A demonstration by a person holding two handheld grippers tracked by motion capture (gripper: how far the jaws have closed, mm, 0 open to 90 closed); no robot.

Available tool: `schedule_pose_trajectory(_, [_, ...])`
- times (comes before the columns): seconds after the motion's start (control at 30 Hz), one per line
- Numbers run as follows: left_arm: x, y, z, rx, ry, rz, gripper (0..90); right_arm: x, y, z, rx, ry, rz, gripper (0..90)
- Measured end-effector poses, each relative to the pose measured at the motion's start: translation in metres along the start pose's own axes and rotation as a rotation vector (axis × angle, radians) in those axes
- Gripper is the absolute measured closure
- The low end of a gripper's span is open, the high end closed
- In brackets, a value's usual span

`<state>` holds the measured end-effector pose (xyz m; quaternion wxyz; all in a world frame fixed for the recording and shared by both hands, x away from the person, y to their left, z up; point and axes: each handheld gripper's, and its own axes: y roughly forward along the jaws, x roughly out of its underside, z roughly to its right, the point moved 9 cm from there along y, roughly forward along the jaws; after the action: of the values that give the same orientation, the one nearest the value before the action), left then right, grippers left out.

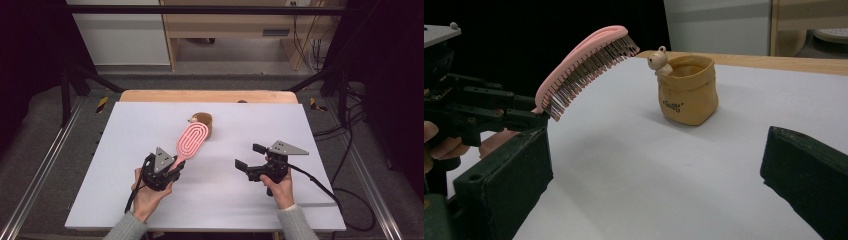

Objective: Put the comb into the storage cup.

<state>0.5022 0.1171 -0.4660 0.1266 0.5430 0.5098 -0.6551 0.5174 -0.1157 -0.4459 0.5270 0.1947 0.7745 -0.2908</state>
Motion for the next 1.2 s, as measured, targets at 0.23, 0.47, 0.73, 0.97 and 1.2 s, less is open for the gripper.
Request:
schedule_pose_trajectory(0.23, [-0.002, 0.0, 0.006, -0.002, 0.009, 0.009, 68.8, -0.001, 0.003, -0.005, -0.011, -0.002, -0.004, 0.7])
schedule_pose_trajectory(0.47, [-0.006, 0.0, 0.011, 0.001, 0.016, 0.016, 68.9, -0.001, 0.008, -0.011, -0.021, -0.008, -0.016, 0.9])
schedule_pose_trajectory(0.73, [-0.011, 0.0, 0.014, -0.003, 0.032, 0.024, 68.8, -0.003, 0.007, -0.011, -0.025, 0.004, -0.009, 1.1])
schedule_pose_trajectory(0.97, [-0.016, 0.002, 0.019, -0.004, 0.037, 0.033, 68.8, -0.005, 0.008, -0.013, -0.028, 0.007, -0.009, 1.5])
schedule_pose_trajectory(1.2, [-0.02, 0.008, 0.026, 0.002, 0.045, 0.035, 68.8, -0.007, 0.009, -0.016, -0.034, 0.005, -0.008, 1.9])
